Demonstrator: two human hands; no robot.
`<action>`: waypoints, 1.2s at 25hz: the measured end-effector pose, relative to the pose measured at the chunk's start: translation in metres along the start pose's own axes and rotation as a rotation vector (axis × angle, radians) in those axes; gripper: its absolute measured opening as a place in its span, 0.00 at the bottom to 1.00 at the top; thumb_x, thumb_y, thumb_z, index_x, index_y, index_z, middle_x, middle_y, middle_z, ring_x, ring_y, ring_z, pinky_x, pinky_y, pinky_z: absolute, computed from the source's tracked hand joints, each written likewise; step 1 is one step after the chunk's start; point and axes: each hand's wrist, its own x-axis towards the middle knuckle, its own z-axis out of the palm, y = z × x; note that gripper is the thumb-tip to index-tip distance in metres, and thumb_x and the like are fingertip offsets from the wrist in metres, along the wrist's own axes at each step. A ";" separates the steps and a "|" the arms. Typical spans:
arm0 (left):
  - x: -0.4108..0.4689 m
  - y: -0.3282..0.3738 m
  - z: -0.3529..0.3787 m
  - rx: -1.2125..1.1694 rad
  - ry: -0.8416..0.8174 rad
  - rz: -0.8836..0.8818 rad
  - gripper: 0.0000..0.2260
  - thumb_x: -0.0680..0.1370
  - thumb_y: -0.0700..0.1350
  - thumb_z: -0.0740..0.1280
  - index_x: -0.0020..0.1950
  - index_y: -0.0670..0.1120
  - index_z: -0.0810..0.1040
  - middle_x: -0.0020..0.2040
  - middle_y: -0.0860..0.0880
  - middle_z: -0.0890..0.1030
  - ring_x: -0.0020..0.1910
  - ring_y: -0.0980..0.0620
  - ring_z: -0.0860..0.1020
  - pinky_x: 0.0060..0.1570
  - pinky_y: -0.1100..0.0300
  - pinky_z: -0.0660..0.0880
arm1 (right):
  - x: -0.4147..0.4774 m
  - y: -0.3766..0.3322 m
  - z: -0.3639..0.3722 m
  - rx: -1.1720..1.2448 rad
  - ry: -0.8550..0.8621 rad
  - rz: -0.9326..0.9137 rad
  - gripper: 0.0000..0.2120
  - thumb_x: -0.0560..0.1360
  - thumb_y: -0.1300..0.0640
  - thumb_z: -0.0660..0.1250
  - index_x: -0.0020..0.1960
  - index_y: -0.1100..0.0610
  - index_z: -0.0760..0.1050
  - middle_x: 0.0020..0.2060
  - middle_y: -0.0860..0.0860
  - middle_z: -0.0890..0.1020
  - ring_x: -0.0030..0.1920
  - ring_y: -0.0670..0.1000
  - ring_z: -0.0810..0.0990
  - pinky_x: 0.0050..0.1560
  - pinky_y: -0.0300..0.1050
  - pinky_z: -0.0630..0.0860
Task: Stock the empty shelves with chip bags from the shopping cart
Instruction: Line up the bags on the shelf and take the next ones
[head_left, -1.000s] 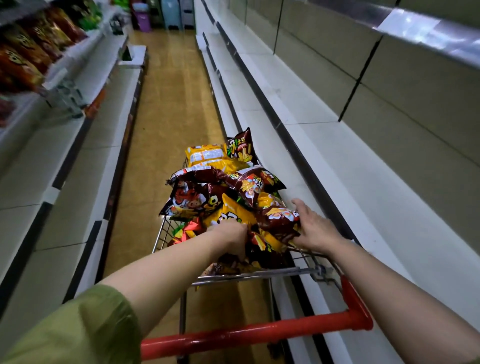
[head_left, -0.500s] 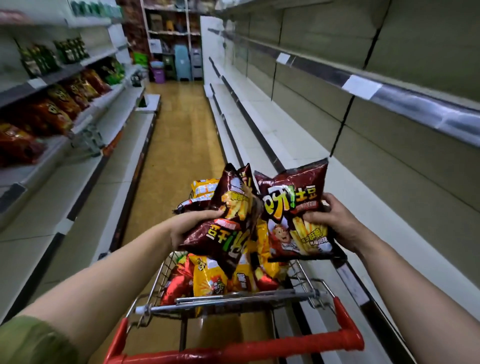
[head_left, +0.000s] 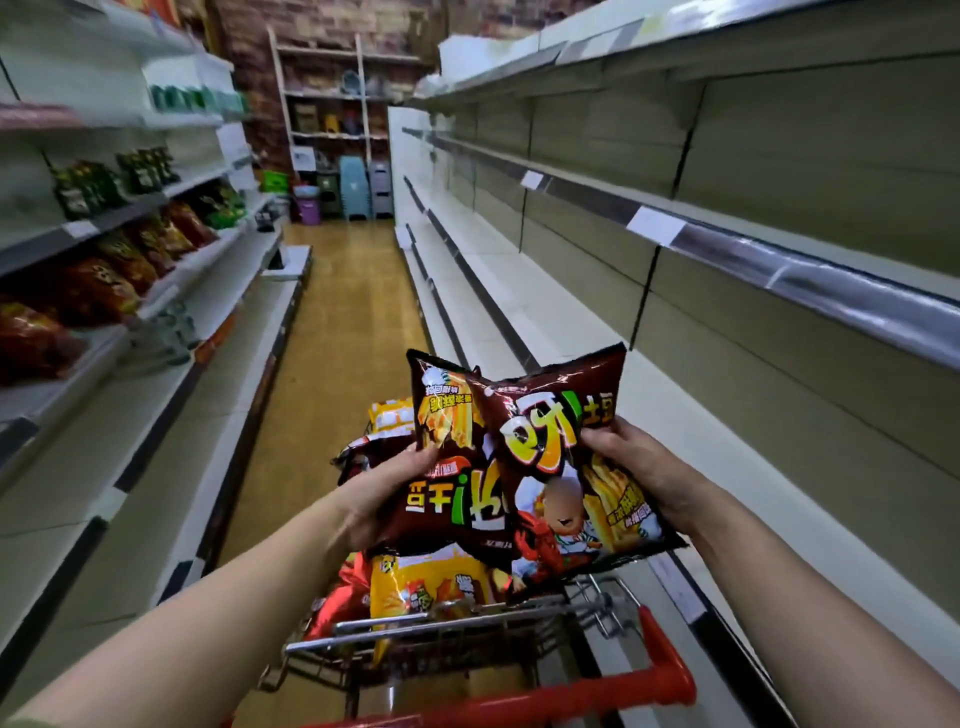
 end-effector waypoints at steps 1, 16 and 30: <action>0.002 0.006 0.004 0.047 -0.043 0.021 0.48 0.42 0.54 0.84 0.60 0.42 0.76 0.52 0.40 0.83 0.47 0.43 0.83 0.46 0.50 0.81 | -0.006 -0.008 0.003 -0.051 0.039 -0.027 0.37 0.57 0.44 0.76 0.62 0.55 0.70 0.52 0.57 0.83 0.49 0.56 0.83 0.42 0.46 0.79; 0.008 0.090 0.147 -0.114 -0.560 0.263 0.29 0.58 0.46 0.77 0.58 0.39 0.79 0.48 0.43 0.84 0.44 0.47 0.84 0.40 0.58 0.81 | -0.164 -0.125 0.044 0.086 0.939 -0.345 0.11 0.70 0.52 0.69 0.47 0.57 0.81 0.42 0.59 0.85 0.34 0.54 0.84 0.41 0.50 0.81; -0.029 0.103 0.407 0.089 -0.716 0.064 0.14 0.70 0.43 0.72 0.55 0.41 0.80 0.42 0.42 0.85 0.35 0.45 0.83 0.34 0.50 0.80 | -0.322 -0.187 -0.064 0.058 1.381 -0.332 0.08 0.75 0.58 0.67 0.38 0.60 0.75 0.21 0.52 0.79 0.20 0.48 0.78 0.22 0.38 0.76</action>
